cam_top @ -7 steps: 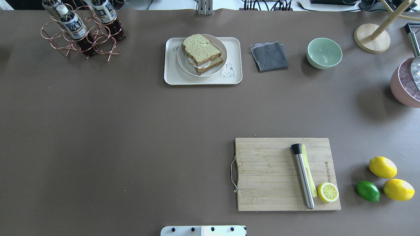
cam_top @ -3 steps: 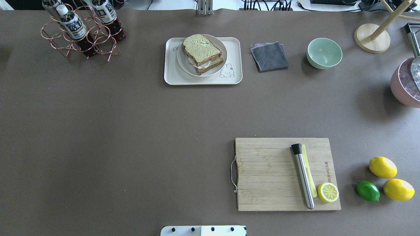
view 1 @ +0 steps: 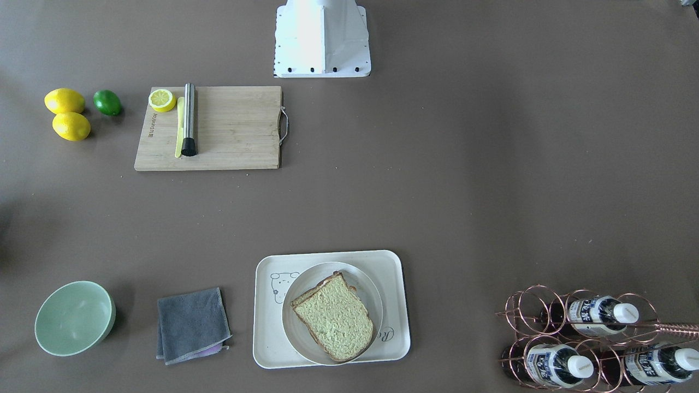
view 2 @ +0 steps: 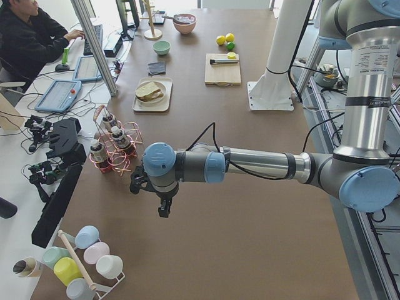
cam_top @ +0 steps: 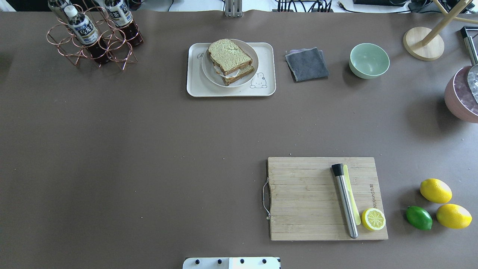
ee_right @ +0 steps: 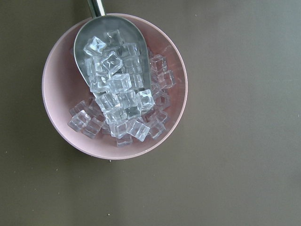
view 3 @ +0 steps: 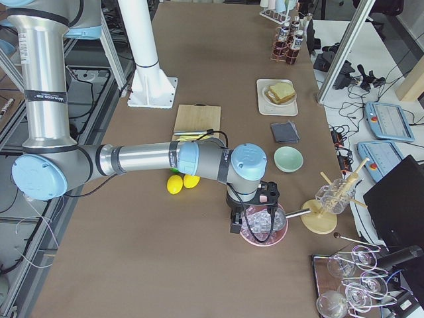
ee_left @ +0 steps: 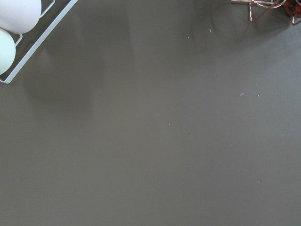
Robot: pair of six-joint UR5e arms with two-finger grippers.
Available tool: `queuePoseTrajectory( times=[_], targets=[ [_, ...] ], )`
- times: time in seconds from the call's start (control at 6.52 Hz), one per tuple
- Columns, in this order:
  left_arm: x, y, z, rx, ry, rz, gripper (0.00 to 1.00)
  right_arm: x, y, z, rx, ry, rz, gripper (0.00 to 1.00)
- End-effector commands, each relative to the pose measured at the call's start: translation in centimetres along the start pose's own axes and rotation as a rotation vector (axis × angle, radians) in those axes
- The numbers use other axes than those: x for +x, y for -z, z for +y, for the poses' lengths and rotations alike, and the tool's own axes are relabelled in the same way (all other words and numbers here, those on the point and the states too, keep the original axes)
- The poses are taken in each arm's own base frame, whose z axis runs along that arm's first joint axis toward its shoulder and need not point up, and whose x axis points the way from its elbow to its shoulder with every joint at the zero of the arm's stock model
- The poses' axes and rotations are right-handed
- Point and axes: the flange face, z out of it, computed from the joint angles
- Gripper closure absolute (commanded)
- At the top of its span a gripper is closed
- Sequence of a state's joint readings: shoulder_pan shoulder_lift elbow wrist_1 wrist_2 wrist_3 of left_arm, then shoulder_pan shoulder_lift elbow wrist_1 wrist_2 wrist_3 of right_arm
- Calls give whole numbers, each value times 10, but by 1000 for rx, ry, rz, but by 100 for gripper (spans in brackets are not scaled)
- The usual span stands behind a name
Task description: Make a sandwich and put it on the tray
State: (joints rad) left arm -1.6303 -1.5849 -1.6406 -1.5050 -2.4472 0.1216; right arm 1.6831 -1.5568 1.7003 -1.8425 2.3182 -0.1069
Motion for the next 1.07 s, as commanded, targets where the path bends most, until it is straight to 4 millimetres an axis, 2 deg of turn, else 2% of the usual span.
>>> queuePoseTrajectory(
  times=[0.0, 0.15, 0.61, 0.92],
  targets=[
    [-7, -3, -5, -2, -1, -36, 3, 1, -1, -3, -3, -5, -3, 0],
    [-7, -3, -5, 1, -5, -36, 3, -2, -1, -5, 0, 1, -2, 0],
    [-8, -3, -4, 2, -2, -36, 3, 9, -16, -12, 19, 16, -3, 0],
    [-7, -3, -5, 2, -4, -36, 3, 8, -16, -12, 20, 14, -10, 0]
  ],
)
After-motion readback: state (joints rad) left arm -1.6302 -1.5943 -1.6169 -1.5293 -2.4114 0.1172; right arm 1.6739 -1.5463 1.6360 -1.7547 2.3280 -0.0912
